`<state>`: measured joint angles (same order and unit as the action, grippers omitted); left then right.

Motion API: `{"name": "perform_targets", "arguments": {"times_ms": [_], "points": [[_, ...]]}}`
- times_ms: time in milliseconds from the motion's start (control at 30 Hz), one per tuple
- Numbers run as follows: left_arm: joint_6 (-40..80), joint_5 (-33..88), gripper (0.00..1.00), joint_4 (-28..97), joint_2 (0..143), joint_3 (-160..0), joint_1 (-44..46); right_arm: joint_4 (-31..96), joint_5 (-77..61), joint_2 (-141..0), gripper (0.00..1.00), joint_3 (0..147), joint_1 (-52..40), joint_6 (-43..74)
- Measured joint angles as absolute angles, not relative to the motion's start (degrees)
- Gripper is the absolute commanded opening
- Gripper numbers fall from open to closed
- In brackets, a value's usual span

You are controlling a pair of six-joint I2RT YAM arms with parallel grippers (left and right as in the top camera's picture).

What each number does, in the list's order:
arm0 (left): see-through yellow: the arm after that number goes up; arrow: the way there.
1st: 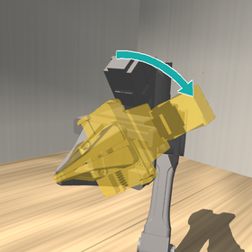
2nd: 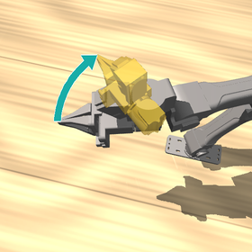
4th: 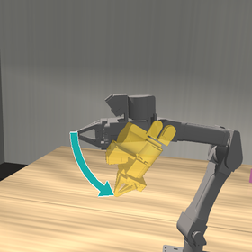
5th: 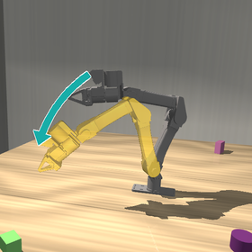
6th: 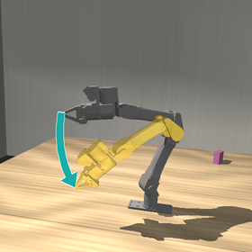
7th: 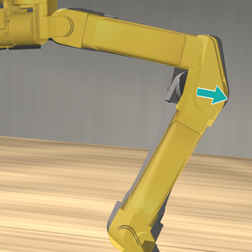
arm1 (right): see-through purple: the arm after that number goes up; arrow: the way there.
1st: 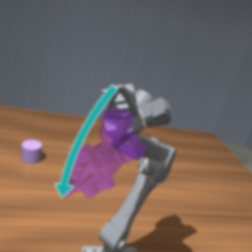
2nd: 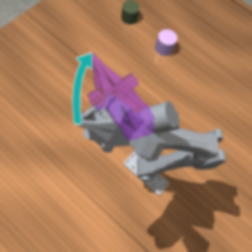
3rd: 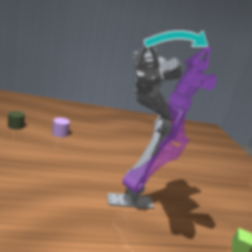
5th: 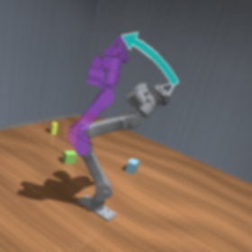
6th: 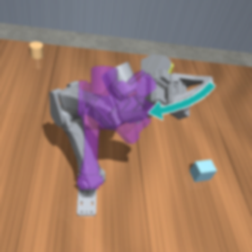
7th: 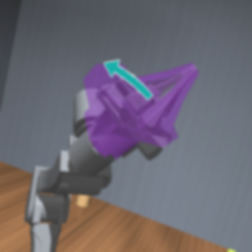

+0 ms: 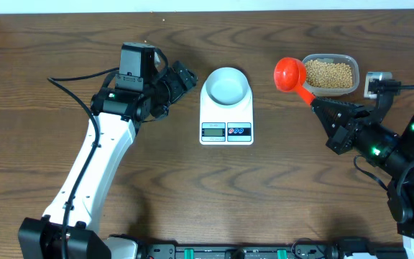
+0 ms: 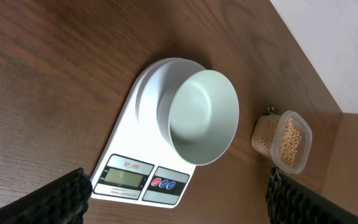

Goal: Scoop item into bowl and weigh 50g on scale

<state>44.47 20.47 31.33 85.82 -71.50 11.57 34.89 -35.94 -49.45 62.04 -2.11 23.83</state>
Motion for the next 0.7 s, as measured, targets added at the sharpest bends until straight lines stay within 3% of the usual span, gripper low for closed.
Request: {"name": "perform_targets", "arguments": {"times_ms": [700], "points": [[44.47, 20.47, 0.92, 31.33, 85.82, -71.5, 11.57, 33.52, -33.41, -50.26, 0.01, 64.84, -0.23, 24.12]]}}
